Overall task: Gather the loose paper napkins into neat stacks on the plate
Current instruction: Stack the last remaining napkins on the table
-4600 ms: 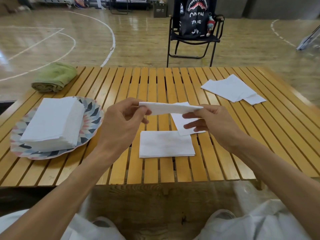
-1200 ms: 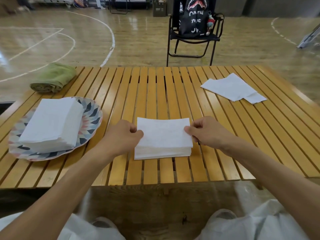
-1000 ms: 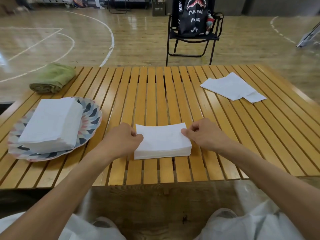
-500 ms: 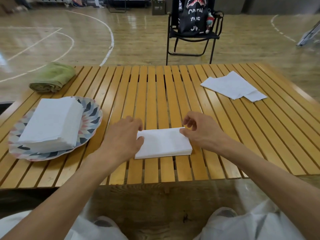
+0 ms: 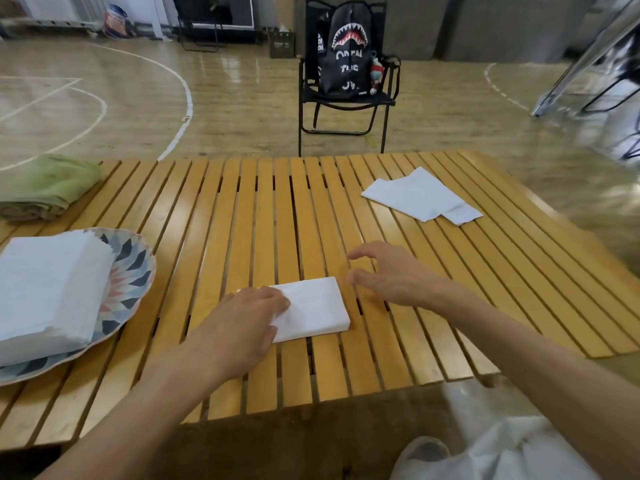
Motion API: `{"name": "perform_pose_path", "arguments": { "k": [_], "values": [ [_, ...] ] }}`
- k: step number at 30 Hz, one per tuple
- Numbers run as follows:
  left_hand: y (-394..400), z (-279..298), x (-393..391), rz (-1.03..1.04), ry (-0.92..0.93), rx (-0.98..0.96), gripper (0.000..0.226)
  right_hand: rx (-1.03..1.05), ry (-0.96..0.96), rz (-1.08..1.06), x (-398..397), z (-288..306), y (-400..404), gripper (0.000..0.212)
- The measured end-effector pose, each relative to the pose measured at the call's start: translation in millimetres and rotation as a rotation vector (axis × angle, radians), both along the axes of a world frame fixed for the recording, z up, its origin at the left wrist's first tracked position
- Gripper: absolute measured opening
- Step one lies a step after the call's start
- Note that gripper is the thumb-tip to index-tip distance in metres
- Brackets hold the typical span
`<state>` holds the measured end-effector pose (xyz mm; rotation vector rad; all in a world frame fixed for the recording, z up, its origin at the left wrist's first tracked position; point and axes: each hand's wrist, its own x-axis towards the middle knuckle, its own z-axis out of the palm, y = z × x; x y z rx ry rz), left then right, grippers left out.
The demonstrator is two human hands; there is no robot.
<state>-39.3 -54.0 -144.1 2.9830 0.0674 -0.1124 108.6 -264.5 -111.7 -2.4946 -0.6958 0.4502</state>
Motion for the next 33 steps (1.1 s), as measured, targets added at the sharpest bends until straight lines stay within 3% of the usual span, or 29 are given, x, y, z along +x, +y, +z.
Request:
{"name": "perform_pose_path", "arguments": {
  "k": [9,12,15,19,29,33],
  "values": [
    [-1,1,9,-0.021,0.029,-0.024,0.053,-0.271,-0.154,-0.186,123,-17,-23,0.061],
    [0,2,9,-0.029,0.024,-0.039,0.053,-0.333,-0.18,-0.179,142,-26,-19,0.052],
    [1,3,10,-0.038,0.013,-0.05,0.052,-0.336,-0.334,-0.229,150,-34,-13,0.028],
    [2,2,11,-0.047,0.007,-0.039,0.052,-0.426,-0.461,-0.288,144,-33,-12,0.018],
    [8,1,-3,-0.018,-0.013,-0.028,0.045,-0.256,-0.387,-0.169,51,-23,-41,0.014],
    [10,6,-11,0.007,-0.008,-0.026,0.037,-0.308,-0.375,-0.075,15,-24,-48,0.016]
  ]
}}
